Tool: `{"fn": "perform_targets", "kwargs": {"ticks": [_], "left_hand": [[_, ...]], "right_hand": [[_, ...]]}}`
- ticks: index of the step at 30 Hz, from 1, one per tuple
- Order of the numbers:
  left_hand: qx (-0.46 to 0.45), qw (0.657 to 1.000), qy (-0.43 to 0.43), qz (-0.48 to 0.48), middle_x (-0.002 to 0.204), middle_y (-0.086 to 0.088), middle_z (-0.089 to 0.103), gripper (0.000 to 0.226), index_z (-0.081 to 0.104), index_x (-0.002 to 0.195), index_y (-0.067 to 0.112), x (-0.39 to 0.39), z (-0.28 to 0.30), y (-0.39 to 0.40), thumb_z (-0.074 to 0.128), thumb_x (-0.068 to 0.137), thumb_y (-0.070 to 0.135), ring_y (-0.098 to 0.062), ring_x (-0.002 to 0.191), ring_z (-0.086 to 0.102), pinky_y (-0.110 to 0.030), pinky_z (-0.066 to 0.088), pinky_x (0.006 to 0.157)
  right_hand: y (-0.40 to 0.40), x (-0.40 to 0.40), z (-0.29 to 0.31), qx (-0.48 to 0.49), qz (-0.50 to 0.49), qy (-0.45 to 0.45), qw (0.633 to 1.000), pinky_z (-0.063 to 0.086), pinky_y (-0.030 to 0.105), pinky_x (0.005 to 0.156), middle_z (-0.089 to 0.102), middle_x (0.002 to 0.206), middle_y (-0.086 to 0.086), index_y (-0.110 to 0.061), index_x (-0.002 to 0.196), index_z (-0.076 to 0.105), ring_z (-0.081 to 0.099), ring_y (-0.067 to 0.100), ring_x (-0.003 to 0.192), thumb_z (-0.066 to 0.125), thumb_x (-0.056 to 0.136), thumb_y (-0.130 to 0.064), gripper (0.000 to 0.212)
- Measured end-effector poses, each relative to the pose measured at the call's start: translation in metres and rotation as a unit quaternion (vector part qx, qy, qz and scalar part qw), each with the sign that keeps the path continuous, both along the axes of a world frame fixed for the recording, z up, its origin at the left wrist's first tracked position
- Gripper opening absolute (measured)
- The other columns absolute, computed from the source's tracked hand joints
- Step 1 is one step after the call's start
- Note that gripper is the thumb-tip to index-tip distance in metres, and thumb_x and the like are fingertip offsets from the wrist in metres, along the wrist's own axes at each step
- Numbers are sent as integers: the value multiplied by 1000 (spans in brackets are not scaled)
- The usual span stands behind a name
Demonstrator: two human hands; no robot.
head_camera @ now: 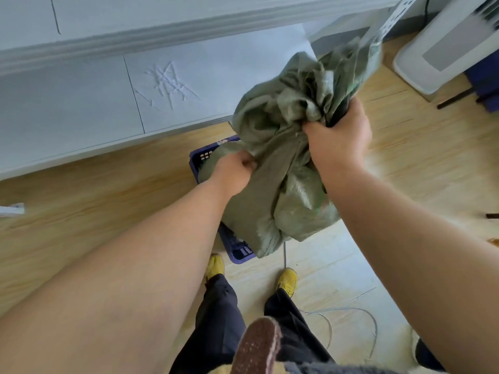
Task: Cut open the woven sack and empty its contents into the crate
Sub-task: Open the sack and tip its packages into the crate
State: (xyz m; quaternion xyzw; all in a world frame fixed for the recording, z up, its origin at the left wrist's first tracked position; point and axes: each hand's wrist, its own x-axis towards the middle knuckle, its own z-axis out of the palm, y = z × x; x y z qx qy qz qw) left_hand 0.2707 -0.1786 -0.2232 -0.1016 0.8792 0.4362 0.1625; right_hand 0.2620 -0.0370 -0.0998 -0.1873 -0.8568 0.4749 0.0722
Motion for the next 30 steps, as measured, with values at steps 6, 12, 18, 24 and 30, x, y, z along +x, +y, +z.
{"fn": "perform_targets", "kwargs": {"ticks": [6, 12, 18, 24, 30], "left_hand": [[112, 991, 31, 64, 90, 7, 64, 18, 61, 97, 23, -5, 18, -6, 44, 95, 22, -12, 87, 59, -26, 44, 73], [74, 991, 44, 99, 94, 7, 63, 20, 63, 100, 24, -7, 22, -18, 44, 96, 22, -13, 91, 58, -26, 45, 75], [48, 993, -52, 91, 109, -5, 65, 26, 62, 108, 22, 9, 22, -12, 38, 98, 17, -24, 97, 60, -39, 49, 89], [361, 842, -196, 349, 133, -6, 56, 102, 32, 145, 31, -26, 64, -24, 58, 58, 78, -29, 109, 62, -49, 54, 86], [320, 912, -169, 191, 94, -9, 72, 18, 67, 97, 20, -24, 72, -7, 54, 90, 9, -22, 80, 67, -36, 58, 77]], "right_hand": [[-4, -5, 5, -56, -7, 21, 998, 45, 11, 59, 64, 77, -26, -38, 93, 51, 60, -11, 72, 68, 74, -20, 31], [2, -9, 2, -33, 7, 38, 999, 50, 14, 62, 63, 76, -24, -37, 89, 52, 60, -8, 72, 69, 71, -23, 29], [11, -7, -16, -1, 101, -93, 990, 54, 32, 67, 66, 85, -15, -29, 99, 57, 64, 7, 80, 73, 72, -20, 33], [27, 0, -14, -136, 190, -135, 963, 57, 28, 72, 73, 90, -12, -30, 102, 62, 69, 5, 86, 82, 72, -11, 41], [30, 10, -20, -142, 204, -149, 957, 54, 15, 61, 70, 91, -13, -34, 101, 56, 67, -3, 80, 84, 70, -13, 47]]}}
